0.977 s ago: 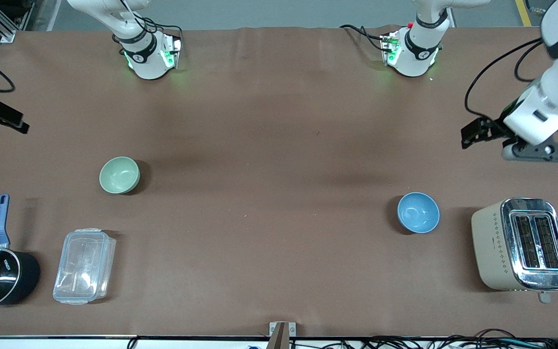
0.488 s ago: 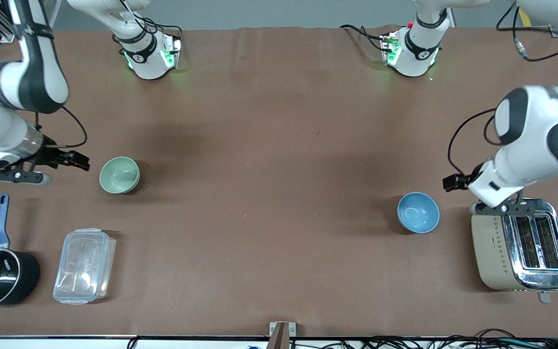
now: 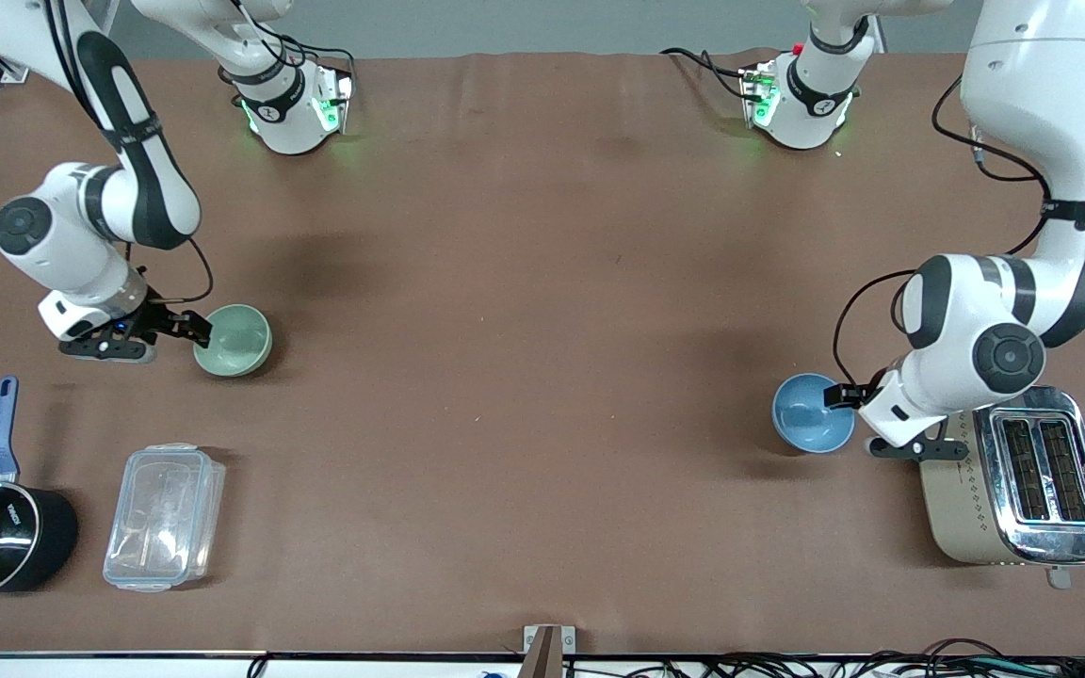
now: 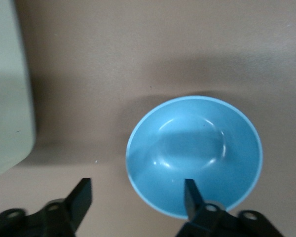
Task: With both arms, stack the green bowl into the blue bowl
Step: 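Grasp the green bowl with the right gripper while the left gripper grasps the blue bowl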
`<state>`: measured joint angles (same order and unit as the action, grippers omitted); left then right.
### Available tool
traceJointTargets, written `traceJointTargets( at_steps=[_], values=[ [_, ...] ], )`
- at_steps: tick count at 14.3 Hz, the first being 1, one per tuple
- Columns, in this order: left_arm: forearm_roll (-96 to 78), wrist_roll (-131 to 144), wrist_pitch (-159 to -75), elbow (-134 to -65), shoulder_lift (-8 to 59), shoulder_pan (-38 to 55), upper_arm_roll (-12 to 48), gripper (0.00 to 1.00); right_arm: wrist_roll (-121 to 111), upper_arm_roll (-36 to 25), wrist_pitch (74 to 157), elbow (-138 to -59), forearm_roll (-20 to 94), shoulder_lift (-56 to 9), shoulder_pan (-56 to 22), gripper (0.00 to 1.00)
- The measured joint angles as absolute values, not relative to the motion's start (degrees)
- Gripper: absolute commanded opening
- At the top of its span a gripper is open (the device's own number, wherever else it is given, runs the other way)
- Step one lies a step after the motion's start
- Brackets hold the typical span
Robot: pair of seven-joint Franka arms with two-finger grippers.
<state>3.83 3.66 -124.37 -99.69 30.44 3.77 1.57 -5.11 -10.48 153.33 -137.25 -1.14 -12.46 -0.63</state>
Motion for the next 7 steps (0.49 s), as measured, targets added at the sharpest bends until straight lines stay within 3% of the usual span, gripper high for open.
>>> traceJointTargets(
  at_steps=[2,4,6,7],
  values=[
    [3.8,3.7,-125.2,-99.5,32.4,3.7,1.6,0.63,-5.1,-10.5,155.0,-137.2,-1.1,-14.5,-0.6,0.73],
    [3.7,3.7,-125.8,-99.5,33.9,3.5,1.6,0.55,-5.1,-10.5,156.3,-137.2,-1.1,-15.8,-0.6,0.48],
    [3.7,3.7,-126.2,-99.4,35.1,3.4,1.6,0.39,-5.1,-10.5,156.5,-137.3,-1.1,-16.4,-0.6,0.16],
    [3.7,3.7,-126.2,-99.4,35.4,3.3,1.6,0.24,-5.1,-10.5,156.5,-137.3,-1.0,-16.5,-0.6,0.03]
  ],
)
